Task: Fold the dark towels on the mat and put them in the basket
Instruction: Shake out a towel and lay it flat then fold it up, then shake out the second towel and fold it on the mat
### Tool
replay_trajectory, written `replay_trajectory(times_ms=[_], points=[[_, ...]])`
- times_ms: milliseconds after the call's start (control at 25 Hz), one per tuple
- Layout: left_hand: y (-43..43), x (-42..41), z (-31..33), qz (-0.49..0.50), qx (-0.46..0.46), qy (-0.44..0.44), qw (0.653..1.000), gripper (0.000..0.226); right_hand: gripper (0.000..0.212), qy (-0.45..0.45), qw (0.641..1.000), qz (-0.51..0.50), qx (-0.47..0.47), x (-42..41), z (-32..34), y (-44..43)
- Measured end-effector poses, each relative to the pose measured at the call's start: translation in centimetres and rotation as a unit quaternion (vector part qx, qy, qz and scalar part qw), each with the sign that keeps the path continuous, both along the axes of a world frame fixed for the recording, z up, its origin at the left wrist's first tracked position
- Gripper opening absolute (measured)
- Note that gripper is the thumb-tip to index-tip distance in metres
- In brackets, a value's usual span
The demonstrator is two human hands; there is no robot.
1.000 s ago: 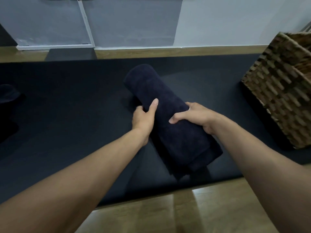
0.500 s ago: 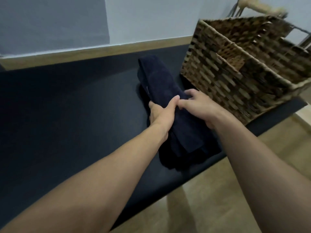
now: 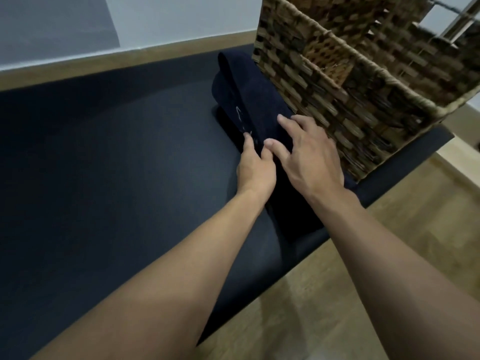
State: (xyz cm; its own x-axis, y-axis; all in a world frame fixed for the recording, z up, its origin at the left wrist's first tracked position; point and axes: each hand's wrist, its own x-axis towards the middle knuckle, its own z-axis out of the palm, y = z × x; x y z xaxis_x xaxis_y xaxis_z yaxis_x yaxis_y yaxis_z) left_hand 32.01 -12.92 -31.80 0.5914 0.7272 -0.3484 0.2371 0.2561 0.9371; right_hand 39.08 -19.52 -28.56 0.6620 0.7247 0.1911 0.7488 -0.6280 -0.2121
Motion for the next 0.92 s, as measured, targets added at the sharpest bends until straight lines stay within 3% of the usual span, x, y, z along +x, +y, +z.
replay_trajectory(times_ms=[320, 440, 560, 680, 920], points=[[-0.6, -4.7, 1.2, -0.087, 0.042, 0.049, 0.994, 0.054, 0.048, -0.034, 0.997, -0.046, -0.050, -1.2, 2.2, 1.1], [-0.4, -6.9, 2.4, -0.123, 0.088, 0.070, 0.986, 0.054, 0.051, -0.058, 0.997, -0.045, -0.025, -4.2, 2.4, 1.6], [1.1, -11.3, 4.6, -0.139, 0.161, 0.120, 0.970, 0.055, 0.052, -0.061, 0.998, 0.005, 0.007, -8.4, 3.1, 1.9], [4.1, -16.5, 6.2, -0.089, 0.205, 0.146, 0.964, 0.054, 0.053, -0.044, 0.997, 0.062, 0.024, -13.1, 4.5, 4.0], [9.5, -29.7, 9.5, 0.031, 0.282, 0.214, 0.935, 0.051, 0.045, 0.106, 0.957, 0.265, 0.046, -26.4, 7.3, 11.1]])
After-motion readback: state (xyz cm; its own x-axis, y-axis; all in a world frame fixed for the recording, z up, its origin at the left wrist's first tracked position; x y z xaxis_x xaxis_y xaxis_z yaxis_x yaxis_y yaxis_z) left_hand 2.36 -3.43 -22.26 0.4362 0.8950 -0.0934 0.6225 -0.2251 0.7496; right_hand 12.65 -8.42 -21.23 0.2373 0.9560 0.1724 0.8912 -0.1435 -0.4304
